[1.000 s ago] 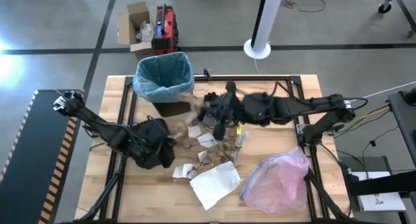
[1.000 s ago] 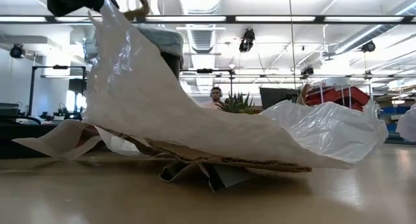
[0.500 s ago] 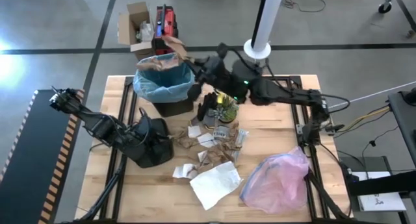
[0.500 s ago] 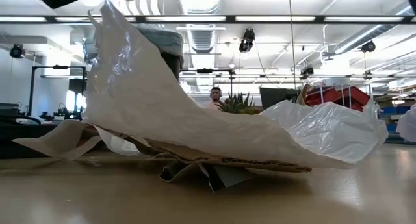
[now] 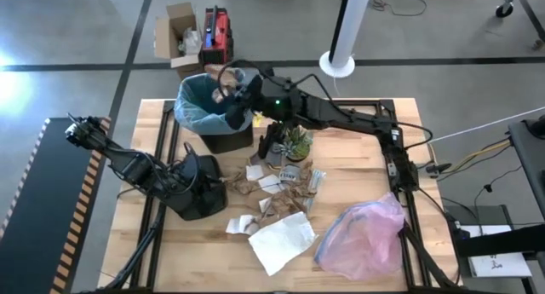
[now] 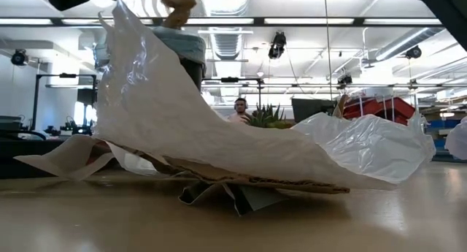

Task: Place trash/remove bag and relplace
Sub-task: Put the brown napkin into the trash bin

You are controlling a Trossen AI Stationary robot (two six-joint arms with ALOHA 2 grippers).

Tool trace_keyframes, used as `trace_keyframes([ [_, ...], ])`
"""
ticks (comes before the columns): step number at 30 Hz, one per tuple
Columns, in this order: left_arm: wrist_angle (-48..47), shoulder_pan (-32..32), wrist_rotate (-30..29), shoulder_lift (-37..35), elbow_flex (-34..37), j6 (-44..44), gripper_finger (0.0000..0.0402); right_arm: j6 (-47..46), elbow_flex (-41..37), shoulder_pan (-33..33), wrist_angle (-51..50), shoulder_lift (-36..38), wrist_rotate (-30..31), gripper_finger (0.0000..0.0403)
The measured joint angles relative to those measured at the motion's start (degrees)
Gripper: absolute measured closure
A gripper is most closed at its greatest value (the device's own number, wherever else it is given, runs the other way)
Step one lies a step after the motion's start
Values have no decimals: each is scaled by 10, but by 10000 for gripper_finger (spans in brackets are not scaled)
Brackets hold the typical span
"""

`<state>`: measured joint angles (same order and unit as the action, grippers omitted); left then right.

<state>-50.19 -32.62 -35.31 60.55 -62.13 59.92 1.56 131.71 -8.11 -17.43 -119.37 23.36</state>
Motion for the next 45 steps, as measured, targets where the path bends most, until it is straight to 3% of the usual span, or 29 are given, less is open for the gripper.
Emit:
trace_keyframes([
  [10, 20, 0, -7, 16, 0, 1, 359, -33, 0, 1, -124, 23, 1, 234],
  [15, 33, 0, -7, 38, 0, 1, 359, 0, 0, 31, -194, 77, -30, 198],
  [18, 36, 1, -6, 54, 0, 8, 359, 6, 0, 63, -254, 111, -57, 191],
  [23, 21, 21, 28, 82, 0, 32, 359, -10, -1, 134, -355, 143, -46, 196],
  [30, 15, 98, 101, 136, 0, 62, 350, -85, -6, 222, -465, 150, 61, 202],
  [34, 11, 166, 181, 171, 0, 68, 319, -150, -6, 257, -523, 150, 104, 195],
  [39, 8, 226, 188, 211, 0, 56, 264, -207, -6, 285, -585, 150, 143, 190],
  [45, -18, 262, 228, 267, 0, 21, 210, -253, -6, 301, -630, 151, 148, 195],
])
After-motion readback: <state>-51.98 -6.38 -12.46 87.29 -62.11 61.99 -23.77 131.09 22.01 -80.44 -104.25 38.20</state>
